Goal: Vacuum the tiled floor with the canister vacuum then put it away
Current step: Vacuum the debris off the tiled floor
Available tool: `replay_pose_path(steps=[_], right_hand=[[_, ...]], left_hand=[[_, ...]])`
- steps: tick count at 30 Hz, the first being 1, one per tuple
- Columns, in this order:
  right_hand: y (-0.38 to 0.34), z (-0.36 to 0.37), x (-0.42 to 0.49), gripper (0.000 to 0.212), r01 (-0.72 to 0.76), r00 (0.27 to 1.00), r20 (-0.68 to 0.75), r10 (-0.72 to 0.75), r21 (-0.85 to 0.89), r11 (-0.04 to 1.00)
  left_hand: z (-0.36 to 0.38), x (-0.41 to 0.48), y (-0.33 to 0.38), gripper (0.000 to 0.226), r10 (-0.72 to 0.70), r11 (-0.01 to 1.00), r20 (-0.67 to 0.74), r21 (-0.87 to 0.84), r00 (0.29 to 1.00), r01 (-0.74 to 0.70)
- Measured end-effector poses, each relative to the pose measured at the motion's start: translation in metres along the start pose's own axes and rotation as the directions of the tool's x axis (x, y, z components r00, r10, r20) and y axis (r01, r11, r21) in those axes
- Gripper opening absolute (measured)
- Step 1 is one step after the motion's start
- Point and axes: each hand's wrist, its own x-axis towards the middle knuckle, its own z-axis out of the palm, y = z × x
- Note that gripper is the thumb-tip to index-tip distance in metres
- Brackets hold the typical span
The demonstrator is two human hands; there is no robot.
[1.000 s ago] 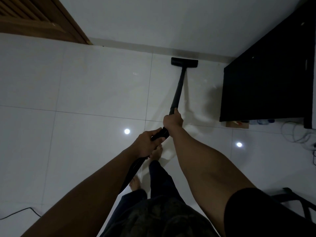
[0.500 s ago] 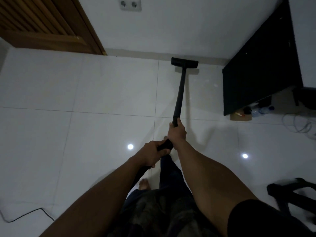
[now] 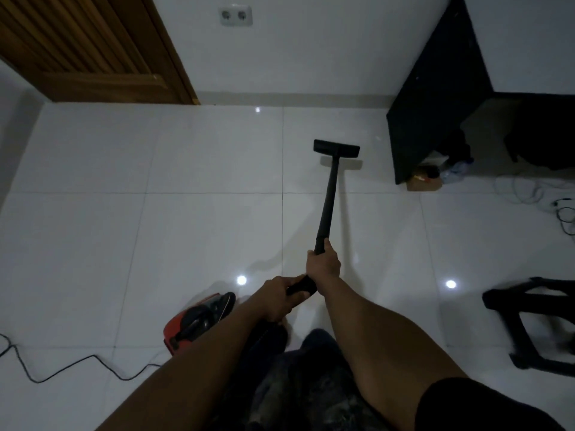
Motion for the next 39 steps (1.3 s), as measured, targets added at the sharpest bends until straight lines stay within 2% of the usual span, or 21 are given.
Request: replay_pose_path(steps=[6, 10, 13, 17, 25, 29, 34, 39], right_hand=[[0.086, -0.031, -0.054, 0.062, -0.016, 1.000, 0.017, 0.016, 0.037, 0.999], [0.162, -0.059, -0.099, 0.063, 0.006, 1.000, 0.030, -0.006, -0.002, 1.000], [0.222, -0.076, -0.132, 0.062, 0.003, 1.000, 0.028, -0.003, -0.028, 1.000], [0.280, -0.085, -0.178, 0.062, -0.027, 0.999, 0.026, 0.028, -0.034, 0.999], [0.385, -0.068, -0.267, 0.063, -0.100, 0.994, 0.036, 0.099, 0.029, 0.995], [0.431, -0.052, -0.306, 0.063, -0.166, 0.986, 0.023, 0.165, 0.076, 0.983], [0.487, -0.030, -0.347, 0.064, -0.182, 0.982, 0.050, 0.180, 0.056, 0.982], [0.517, -0.017, -0.358, 0.061, -0.210, 0.975, 0.074, 0.207, 0.038, 0.977]], left_hand=[[0.096, -0.042, -0.022, 0.049, 0.011, 1.000, -0.024, 0.029, 1.000, -0.010], [0.185, -0.044, -0.090, 0.061, -0.033, 0.978, -0.002, 0.204, 0.999, 0.033], [0.240, -0.089, -0.086, 0.057, -0.032, 0.993, 0.047, 0.116, 0.998, 0.026], [0.282, -0.166, -0.057, 0.045, -0.019, 1.000, 0.075, -0.008, 0.997, 0.019], [0.346, -0.256, -0.096, 0.051, -0.073, 0.991, 0.170, 0.125, 0.983, 0.052], [0.377, -0.294, -0.127, 0.045, -0.062, 0.994, 0.186, 0.102, 0.981, 0.044], [0.417, -0.338, -0.174, 0.047, -0.120, 0.993, 0.179, 0.019, 0.976, 0.118], [0.434, -0.353, -0.186, 0.047, -0.117, 0.990, 0.191, 0.104, 0.975, 0.098]])
